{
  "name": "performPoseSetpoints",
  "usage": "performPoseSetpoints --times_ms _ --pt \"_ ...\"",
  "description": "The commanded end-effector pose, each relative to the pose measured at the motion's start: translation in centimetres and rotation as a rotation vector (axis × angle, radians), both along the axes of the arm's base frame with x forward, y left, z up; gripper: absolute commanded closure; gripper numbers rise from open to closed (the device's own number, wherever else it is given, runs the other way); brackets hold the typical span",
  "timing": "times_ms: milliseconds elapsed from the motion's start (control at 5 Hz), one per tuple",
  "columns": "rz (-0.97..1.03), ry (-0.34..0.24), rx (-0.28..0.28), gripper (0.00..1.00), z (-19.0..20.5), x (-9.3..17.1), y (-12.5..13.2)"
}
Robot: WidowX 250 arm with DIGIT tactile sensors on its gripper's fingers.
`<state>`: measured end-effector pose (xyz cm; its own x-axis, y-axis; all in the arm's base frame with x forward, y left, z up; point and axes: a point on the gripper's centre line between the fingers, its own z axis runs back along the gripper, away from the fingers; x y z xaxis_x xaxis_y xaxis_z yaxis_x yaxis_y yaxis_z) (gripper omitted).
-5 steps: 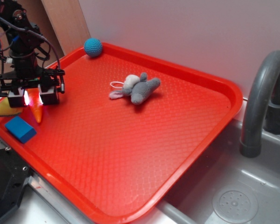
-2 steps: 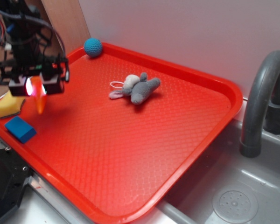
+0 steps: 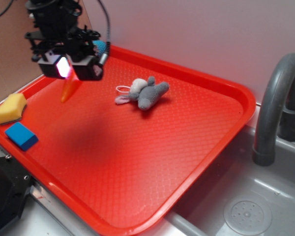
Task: Grab the carrot.
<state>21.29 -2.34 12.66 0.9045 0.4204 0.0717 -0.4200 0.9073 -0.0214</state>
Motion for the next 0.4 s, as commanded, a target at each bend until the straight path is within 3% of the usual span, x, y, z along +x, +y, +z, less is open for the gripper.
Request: performPoseSetpoints --times_ms 0,200 --pt "-0.509 -0.061 0.020 1.00 2.6 -2.3 -2.9" --pt "-0.528 -0.088 -0.034 1.00 3.2 -2.4 -1.8"
